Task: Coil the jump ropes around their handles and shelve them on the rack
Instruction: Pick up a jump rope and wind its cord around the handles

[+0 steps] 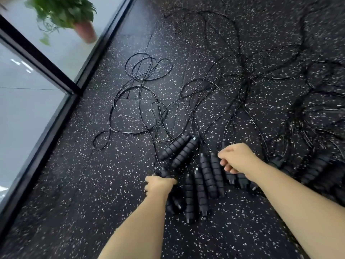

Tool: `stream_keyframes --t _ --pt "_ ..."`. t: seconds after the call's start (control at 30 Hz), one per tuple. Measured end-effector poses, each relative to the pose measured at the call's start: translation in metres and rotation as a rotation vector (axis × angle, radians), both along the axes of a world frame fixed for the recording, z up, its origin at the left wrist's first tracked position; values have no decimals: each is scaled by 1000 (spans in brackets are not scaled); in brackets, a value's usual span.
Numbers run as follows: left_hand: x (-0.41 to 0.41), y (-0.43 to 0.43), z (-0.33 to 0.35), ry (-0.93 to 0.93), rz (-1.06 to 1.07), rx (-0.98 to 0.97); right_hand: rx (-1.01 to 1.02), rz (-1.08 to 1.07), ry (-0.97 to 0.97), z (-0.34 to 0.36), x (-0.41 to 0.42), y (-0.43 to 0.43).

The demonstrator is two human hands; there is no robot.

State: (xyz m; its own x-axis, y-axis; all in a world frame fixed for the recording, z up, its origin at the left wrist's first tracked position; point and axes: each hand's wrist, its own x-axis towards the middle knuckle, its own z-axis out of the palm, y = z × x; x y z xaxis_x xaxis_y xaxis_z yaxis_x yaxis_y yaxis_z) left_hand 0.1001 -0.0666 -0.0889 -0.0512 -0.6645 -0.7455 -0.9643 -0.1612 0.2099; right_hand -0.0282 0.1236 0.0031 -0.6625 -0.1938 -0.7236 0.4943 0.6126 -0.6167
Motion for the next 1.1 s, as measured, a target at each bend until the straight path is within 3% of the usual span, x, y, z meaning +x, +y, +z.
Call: stream_keyframes --t 0.23,0.43,0.83,1.0,1.1 --pt "20 -24 15 126 137 40 18 32 34 22 -1 3" --pt "32 -65 108 262 132 -83 -3 33 105 77 -3 -3" --pt "-9 -23 356 485 -459 -229 -139 148 308 235 55 -5" --pt "-1 1 434 418 -797 -398 -149 118 387 289 75 21" --pt "7 17 465 297 -1041 -635 -134 124 472 314 84 28"
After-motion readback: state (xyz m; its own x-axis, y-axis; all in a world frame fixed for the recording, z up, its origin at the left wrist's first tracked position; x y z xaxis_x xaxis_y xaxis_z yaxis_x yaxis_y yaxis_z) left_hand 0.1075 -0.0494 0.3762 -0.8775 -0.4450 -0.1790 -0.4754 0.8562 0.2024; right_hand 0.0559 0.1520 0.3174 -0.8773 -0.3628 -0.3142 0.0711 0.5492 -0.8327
